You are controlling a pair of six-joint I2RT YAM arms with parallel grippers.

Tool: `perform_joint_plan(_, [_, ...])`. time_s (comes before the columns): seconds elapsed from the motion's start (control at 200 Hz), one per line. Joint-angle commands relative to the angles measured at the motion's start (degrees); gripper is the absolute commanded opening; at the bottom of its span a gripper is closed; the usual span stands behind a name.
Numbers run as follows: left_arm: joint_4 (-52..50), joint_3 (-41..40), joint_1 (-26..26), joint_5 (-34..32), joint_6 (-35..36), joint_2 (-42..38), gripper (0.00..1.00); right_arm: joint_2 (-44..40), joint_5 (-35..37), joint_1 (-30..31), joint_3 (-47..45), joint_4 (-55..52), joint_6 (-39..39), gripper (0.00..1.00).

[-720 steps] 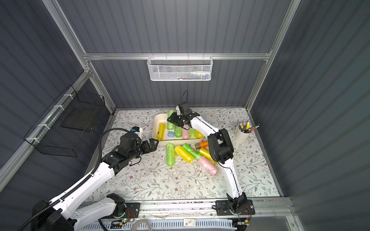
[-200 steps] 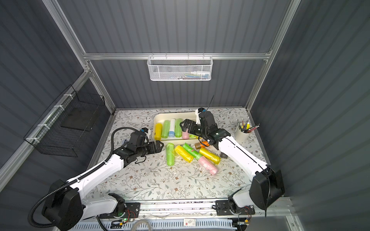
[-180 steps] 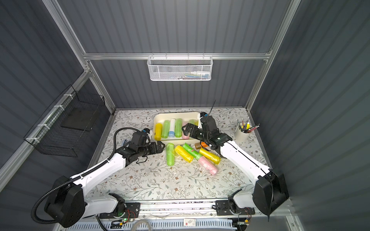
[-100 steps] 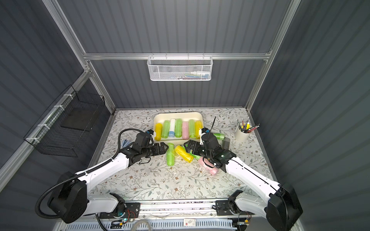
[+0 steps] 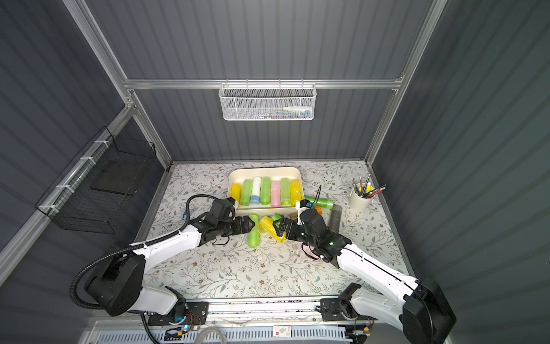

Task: Put the roll of trash bags into the storage box
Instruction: Move the roll of trash bags to the center of the board.

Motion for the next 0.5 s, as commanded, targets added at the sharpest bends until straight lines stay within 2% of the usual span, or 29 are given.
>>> perform_joint_plan(0.0, [0.7,1.8,-0.5,0.5,-0.8,2.2,0.88,-0.1,1.1,0.2,1.1,0.8,-0.6,0.99])
perform_joint_plan(0.495, [1.3,3.9,-0.7,2.2,-1.3,9.1,0.79,0.6,1.8,0.2,1.1,-0.4,0.3,0.99])
